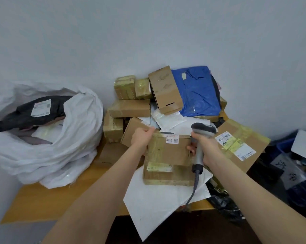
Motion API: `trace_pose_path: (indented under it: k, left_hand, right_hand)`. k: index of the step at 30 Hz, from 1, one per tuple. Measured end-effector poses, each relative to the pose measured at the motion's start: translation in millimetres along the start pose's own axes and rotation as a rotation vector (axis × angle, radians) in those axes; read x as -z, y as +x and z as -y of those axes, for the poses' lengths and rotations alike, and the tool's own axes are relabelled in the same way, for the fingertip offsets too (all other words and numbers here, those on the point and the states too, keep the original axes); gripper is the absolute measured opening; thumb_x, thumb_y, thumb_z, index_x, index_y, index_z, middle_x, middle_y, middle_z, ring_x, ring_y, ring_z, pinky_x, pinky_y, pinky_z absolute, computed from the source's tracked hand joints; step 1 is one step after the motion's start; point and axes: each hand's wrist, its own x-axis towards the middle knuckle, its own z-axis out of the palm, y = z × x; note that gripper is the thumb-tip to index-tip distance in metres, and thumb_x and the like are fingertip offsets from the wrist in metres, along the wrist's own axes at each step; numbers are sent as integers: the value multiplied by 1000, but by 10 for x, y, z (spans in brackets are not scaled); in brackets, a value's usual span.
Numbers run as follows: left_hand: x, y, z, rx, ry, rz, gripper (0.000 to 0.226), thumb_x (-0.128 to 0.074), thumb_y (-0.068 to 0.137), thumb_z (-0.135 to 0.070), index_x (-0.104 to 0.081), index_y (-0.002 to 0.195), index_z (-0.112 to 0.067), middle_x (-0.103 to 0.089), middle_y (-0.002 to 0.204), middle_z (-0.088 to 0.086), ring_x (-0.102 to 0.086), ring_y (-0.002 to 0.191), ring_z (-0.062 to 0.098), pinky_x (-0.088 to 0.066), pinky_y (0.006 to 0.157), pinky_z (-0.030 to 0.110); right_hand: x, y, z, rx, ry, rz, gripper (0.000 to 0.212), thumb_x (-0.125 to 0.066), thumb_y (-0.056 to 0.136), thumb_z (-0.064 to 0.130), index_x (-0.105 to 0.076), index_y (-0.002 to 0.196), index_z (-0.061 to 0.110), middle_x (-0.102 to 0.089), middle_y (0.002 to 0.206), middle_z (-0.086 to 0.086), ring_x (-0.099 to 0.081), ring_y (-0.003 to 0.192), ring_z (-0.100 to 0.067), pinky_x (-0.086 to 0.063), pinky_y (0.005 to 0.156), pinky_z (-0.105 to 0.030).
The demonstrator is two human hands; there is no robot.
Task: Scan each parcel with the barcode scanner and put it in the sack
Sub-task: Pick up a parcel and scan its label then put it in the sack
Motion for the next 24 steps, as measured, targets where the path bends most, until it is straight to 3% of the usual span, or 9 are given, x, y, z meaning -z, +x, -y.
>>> trace_pose_path:
  k: [2,5,9,12,16,20,24]
  left_hand:
    - [65,-88,-154,-10,-199,-43,24,-63,92,-28,-62,109,-12,-63,106,5,-58,96,23,-52,91,40]
    - [96,-235,-321,-21,-463,-26,13,-65,90,-10,-62,102,-13,-63,94,4,-58,85,19,-50,67,28]
    - [69,-401,-409,-43,-622,-10,17,-63,88,-1,-63,93,-17,-63,87,2,-55,72,13,-43,54,20]
    - [65,-460,-416,-58,-708,5,24,-58,88,6,-62,93,-17,-63,86,1,-58,70,11,-48,54,17]
    - [82,-512,-413,-57,-764,48,35,-51,85,15,-58,110,-8,-58,87,4,-60,73,13,-51,52,17]
    - [77,-521,-390,48,-693,162,13,-49,86,13,-57,76,8,-54,66,5,-54,55,11,-44,46,19]
    - [84,-543,-411,138,-645,243,14,-54,91,1,-65,100,-1,-68,71,9,-64,52,13,-46,41,17]
  right_hand:
    - [1,-49,120,36,29,12,24,-78,82,24,-58,92,15,-70,91,-13,-70,71,-26,-60,63,-34]
    - [31,-118,271,101,46,40,23,-77,82,23,-57,90,17,-69,97,-12,-70,85,-29,-61,75,-43]
    - [112,-181,358,176,14,13,25,-79,81,21,-57,92,15,-66,92,-7,-66,78,-21,-57,51,-28]
    - [144,-187,352,196,17,-17,25,-80,79,12,-55,83,16,-65,93,-10,-65,78,-22,-57,59,-32]
    - [151,-195,363,202,58,-12,21,-76,78,4,-57,81,14,-66,85,-8,-65,74,-19,-53,55,-27]
    - [143,-197,348,210,59,-38,18,-70,77,0,-56,77,11,-59,73,-7,-59,64,-18,-51,58,-29]
    - [129,-222,336,237,59,-42,18,-67,76,-3,-55,76,11,-57,69,-7,-54,58,-17,-45,53,-26]
